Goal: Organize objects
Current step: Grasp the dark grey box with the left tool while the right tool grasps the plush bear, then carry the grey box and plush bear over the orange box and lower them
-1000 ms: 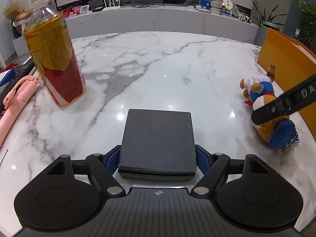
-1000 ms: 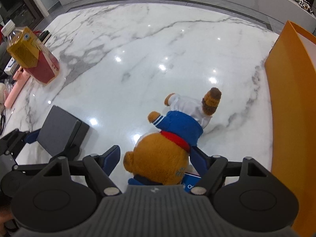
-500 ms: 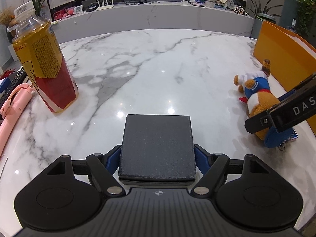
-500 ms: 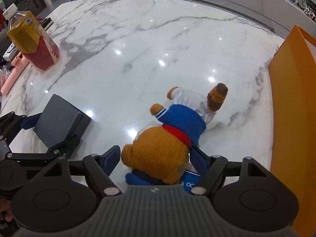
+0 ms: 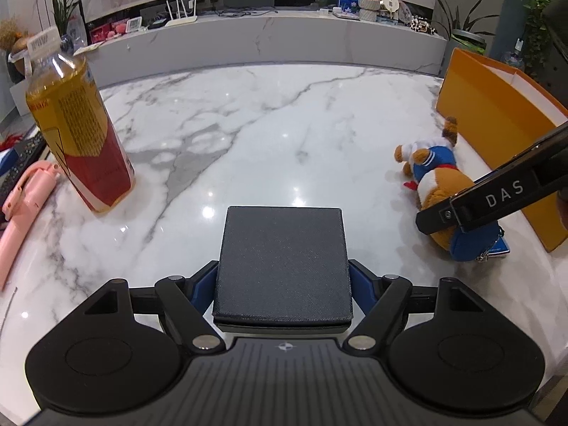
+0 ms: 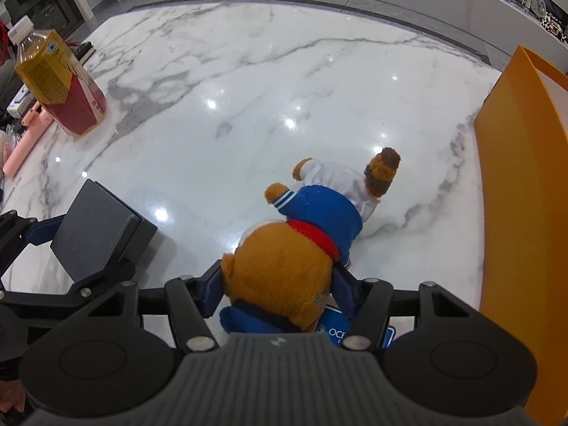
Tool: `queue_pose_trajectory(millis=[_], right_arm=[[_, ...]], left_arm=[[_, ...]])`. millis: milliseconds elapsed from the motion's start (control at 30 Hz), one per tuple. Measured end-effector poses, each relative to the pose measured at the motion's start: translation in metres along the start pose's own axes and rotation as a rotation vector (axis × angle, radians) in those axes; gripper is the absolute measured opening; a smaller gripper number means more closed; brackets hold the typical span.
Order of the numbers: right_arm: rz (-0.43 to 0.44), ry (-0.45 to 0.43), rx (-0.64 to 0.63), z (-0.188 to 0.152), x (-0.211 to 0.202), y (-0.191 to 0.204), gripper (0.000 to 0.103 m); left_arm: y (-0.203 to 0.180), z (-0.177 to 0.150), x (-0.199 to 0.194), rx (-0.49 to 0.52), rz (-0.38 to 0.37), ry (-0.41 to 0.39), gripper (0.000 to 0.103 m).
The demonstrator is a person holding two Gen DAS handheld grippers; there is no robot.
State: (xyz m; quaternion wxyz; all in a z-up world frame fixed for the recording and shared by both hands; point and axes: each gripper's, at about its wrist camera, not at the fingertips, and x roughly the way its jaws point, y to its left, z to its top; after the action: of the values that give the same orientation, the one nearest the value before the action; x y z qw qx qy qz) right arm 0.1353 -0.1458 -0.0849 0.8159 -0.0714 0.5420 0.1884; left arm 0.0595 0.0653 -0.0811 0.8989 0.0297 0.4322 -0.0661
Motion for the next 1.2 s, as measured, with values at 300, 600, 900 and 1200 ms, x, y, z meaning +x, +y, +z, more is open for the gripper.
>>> queue_pose_trajectory(millis=[300, 600, 900, 1200], right_arm=[[0.049, -0.056, 0.041, -0.002, -0.018, -0.005, 0.063], [0.088, -0.134, 0.154, -0.014, -0.044, -0.033, 0.063], [0.119, -0.187, 0.187, -0.015, -0.066, -0.046, 0.063], [0.150, -0.221, 0.199, -0.023, -0.097, -0.078, 0.063]], left_arm=[[-0.008, 0.008, -0.015, 0.033, 0.018, -0.027, 0.088], [-0.024, 0.015, -0.027, 0.084, 0.015, -0.049, 0.088], [-0.048, 0.027, -0.037, 0.146, -0.050, -0.063, 0.088], [-0.080, 0.073, -0.045, 0.199, -0.102, -0.137, 0.088]])
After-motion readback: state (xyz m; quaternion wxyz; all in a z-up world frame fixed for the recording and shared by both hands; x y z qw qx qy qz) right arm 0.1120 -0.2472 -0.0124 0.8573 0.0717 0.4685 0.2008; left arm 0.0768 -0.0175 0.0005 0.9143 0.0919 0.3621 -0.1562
